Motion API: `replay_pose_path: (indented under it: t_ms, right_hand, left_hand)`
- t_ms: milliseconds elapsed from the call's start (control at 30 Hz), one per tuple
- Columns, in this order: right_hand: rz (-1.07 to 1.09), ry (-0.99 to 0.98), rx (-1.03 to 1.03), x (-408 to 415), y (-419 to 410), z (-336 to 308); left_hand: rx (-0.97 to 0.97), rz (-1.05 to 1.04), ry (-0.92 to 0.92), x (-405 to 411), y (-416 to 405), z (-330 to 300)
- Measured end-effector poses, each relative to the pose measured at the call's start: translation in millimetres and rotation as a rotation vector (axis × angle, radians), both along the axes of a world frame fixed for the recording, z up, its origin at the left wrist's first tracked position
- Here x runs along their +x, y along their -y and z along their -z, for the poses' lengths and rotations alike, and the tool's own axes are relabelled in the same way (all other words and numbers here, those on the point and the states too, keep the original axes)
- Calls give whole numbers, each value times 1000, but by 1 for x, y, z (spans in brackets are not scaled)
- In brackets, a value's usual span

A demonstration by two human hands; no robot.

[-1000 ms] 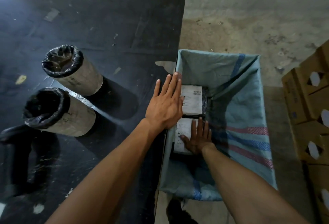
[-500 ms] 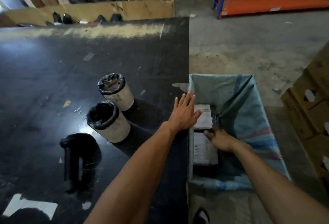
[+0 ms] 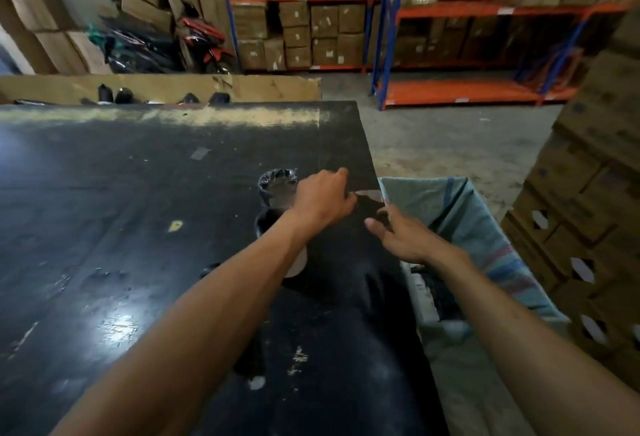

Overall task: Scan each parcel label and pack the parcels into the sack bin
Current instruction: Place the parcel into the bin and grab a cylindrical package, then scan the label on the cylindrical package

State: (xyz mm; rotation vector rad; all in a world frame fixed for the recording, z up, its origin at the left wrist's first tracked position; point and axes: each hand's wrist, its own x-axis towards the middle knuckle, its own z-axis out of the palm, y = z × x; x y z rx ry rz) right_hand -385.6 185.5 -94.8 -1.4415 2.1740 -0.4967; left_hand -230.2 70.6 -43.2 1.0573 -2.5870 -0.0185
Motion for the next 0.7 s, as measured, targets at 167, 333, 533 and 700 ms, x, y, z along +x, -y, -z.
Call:
replay_pose_path:
  t_ms: [167, 333, 533, 700]
  right_hand:
    - [-167, 90, 124, 115, -12, -18]
    - [-267, 224, 195, 218, -9, 6]
    - [-132, 392, 146, 277, 0, 30]
    - [-42, 407, 64, 295, 3, 41]
  left_hand:
    - [57, -17, 146, 64, 3, 0]
    - [357, 0, 105, 104, 2, 10]
    - [589, -30, 67, 146, 13, -5]
    - [669, -137, -10, 176, 24, 4]
